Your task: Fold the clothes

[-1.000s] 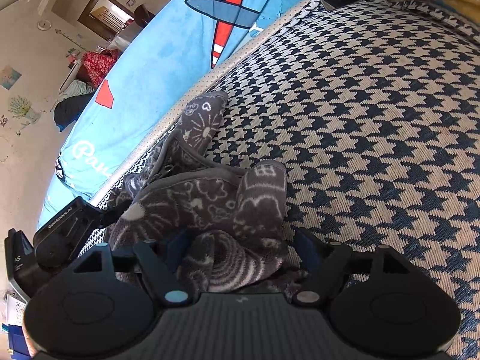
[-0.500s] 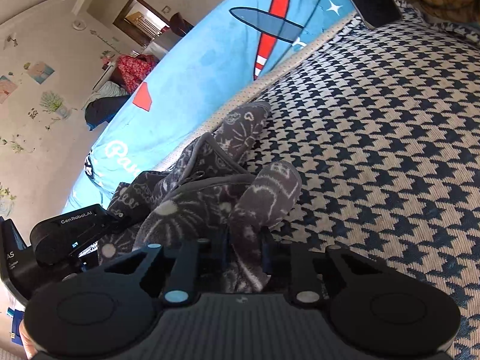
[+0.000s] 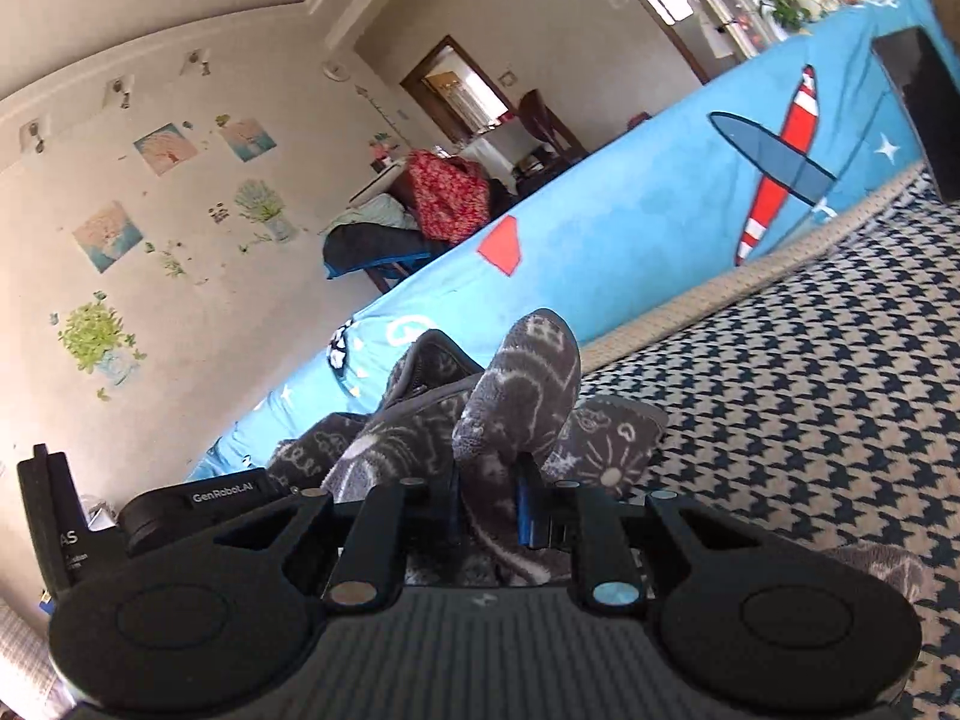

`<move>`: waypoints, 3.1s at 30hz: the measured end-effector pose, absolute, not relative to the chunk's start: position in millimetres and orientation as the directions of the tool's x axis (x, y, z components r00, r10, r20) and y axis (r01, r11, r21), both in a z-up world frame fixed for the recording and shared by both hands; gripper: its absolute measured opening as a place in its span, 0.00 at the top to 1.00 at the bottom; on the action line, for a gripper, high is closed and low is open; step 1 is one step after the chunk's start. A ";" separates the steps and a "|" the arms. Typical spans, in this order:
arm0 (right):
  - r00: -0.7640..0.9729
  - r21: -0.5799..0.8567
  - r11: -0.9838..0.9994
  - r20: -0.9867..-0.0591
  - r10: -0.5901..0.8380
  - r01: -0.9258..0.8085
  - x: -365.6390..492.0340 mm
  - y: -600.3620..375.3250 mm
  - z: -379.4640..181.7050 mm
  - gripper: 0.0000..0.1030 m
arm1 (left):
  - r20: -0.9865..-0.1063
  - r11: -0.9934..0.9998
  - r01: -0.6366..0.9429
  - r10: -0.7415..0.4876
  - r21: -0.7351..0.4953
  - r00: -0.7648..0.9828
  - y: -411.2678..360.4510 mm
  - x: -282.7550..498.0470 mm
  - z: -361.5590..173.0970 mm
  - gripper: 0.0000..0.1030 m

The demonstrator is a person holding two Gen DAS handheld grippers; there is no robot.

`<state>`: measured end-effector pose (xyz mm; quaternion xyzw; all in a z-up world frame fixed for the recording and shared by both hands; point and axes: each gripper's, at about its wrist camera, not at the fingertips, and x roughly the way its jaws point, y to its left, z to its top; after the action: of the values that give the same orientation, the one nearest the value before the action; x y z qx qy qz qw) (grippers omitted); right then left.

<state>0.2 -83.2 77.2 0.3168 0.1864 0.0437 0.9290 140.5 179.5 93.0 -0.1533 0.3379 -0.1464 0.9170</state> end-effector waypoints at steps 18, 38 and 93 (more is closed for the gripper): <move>0.840 0.393 0.913 -0.456 0.294 -0.107 39.8 13.2 54.3 0.83 | -0.766 0.927 -0.050 -0.276 -0.372 0.581 279.6 175.3 53.8 0.10; 0.753 0.265 0.864 -0.422 0.504 -0.429 11.4 67.1 60.7 0.82 | -0.697 0.900 0.158 -0.418 -0.407 0.582 262.5 144.4 61.7 0.01; 0.964 0.566 0.824 -0.217 0.155 -0.005 -6.6 -84.1 100.6 0.88 | -0.698 0.963 -0.060 -0.146 -0.261 0.701 232.5 164.9 67.0 0.43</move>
<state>-6.6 -84.1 100.6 0.2934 0.1279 0.0420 0.9465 164.9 232.5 67.0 -0.1332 0.3858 -0.0236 0.9126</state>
